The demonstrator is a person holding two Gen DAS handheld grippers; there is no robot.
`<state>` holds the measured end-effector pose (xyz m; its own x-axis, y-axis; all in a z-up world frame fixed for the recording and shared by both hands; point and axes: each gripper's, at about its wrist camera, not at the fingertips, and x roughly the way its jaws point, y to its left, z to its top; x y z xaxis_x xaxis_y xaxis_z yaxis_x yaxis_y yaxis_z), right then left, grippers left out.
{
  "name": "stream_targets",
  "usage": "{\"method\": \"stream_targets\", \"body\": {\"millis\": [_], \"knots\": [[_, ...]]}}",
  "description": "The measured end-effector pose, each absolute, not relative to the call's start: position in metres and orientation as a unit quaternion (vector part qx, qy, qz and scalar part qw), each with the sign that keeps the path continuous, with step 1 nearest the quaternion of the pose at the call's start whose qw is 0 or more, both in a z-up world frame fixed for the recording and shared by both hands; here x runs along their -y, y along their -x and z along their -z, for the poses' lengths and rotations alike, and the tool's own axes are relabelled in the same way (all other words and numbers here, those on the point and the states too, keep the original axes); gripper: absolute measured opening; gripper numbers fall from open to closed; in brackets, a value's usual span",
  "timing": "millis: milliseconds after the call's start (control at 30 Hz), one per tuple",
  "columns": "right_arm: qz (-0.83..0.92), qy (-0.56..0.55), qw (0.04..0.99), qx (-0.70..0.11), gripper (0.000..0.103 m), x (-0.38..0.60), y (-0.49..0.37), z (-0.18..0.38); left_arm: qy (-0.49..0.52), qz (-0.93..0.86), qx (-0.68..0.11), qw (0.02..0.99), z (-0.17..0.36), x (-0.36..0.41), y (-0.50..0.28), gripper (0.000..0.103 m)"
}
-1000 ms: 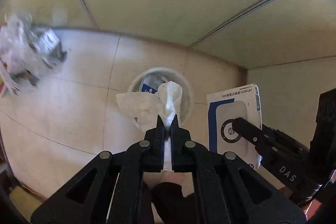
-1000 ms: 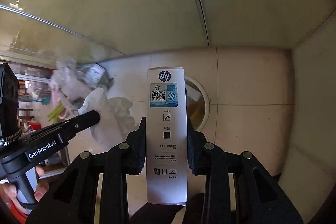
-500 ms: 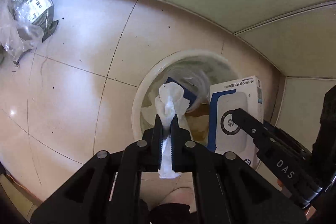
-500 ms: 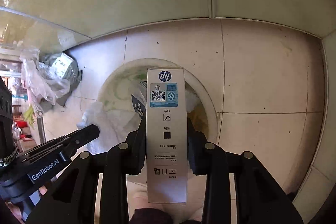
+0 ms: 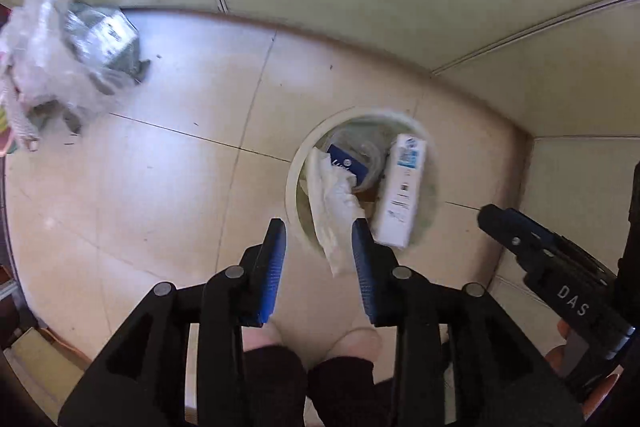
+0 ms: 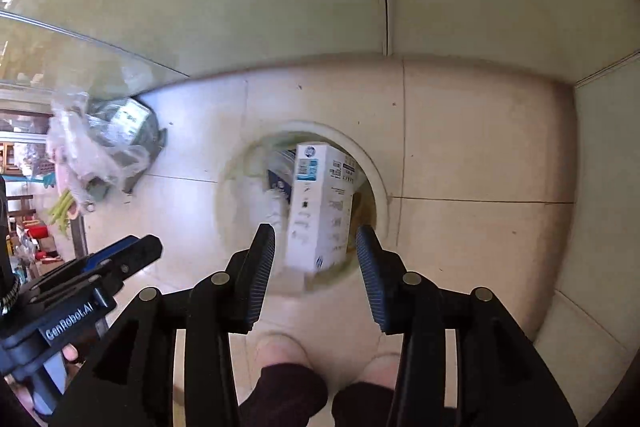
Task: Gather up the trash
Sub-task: 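Raise both open tools back toward the counter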
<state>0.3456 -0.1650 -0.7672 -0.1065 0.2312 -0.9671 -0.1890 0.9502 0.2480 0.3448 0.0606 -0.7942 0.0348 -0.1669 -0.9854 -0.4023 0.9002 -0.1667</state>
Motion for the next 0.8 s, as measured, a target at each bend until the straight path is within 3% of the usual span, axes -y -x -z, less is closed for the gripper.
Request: {"method": "stream_targets", "body": {"millis": [300, 567, 667, 800], "knots": [[-0.171, -0.037, 0.72, -0.672, 0.039, 0.171, -0.339, 0.544, 0.173, -0.057, -0.635, 0.75, 0.56, -0.054, -0.339, 0.032], [-0.184, -0.061, 0.794, -0.576, 0.039, 0.166, -0.326, 0.331, 0.099, -0.017, -0.563, 0.821, 0.352, -0.048, -0.33, 0.032], [-0.185, -0.062, 0.823, -0.534, 0.039, 0.166, -0.32, 0.271, 0.096, -0.007, -0.527, 0.844, 0.287, -0.05, -0.325, 0.032], [-0.185, -0.067, 0.851, -0.486, 0.039, 0.172, -0.315, 0.217, 0.091, -0.016, -0.471, 0.877, 0.214, -0.055, -0.323, 0.042]]}}
